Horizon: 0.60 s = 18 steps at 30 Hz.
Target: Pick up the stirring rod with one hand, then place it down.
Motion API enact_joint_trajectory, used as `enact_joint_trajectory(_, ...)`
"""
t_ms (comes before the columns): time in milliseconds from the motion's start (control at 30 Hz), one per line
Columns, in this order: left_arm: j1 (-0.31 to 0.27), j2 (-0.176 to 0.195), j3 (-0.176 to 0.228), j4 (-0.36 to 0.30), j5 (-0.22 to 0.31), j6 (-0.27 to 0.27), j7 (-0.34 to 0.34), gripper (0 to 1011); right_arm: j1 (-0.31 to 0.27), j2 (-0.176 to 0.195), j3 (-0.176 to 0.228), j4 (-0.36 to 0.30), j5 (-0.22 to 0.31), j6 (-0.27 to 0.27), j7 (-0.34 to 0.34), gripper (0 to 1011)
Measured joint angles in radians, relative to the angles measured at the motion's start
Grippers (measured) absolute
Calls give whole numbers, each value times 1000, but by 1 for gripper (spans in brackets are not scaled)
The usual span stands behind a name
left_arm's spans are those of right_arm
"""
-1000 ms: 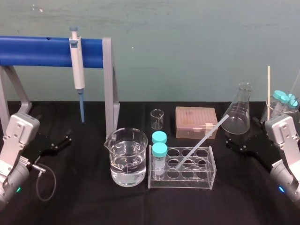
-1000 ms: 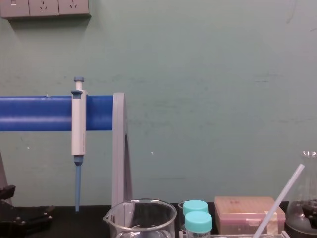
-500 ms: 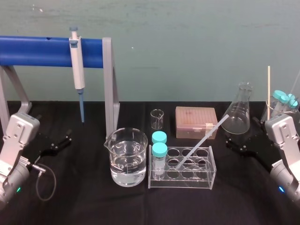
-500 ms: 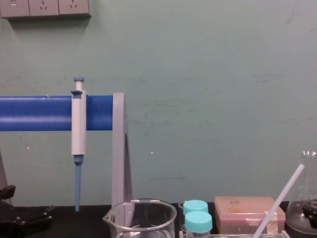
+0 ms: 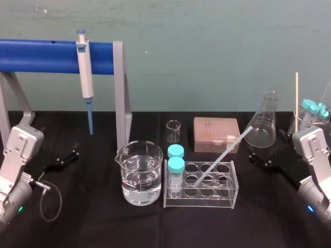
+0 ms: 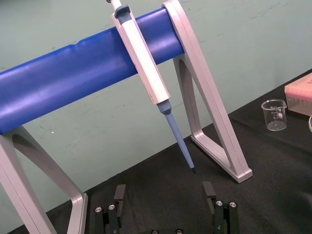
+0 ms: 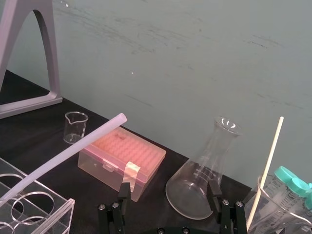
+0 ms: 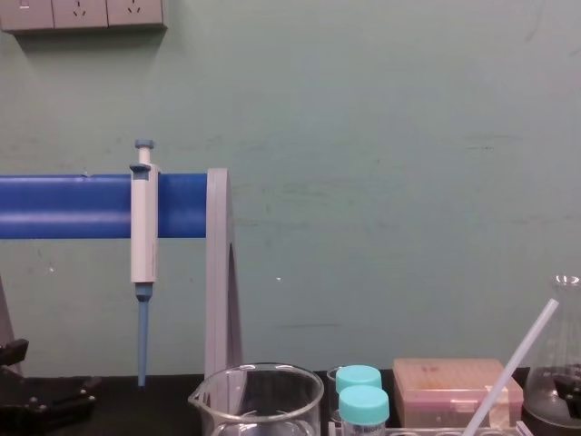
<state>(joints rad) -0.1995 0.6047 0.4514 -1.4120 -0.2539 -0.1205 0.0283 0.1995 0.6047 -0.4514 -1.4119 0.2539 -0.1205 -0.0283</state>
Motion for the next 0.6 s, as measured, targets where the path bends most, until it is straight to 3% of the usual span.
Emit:
enact_joint_trajectory(133, 0, 0, 0, 0, 0, 0, 0, 1000, 0, -11, 22, 3, 36, -4, 27, 1003)
enact_joint_trajectory(267, 0, 0, 0, 0, 0, 0, 0, 1000, -18, -21, 65, -22, 119, 2, 77, 1003)
enact_joint_trajectory(433, 0, 0, 0, 0, 0, 0, 0, 1000, -60, -22, 119, -83, 232, 47, 142, 1003)
enact_joint_trajectory(600, 0, 0, 0, 0, 0, 0, 0, 1000, -98, -6, 150, -141, 303, 117, 187, 1003)
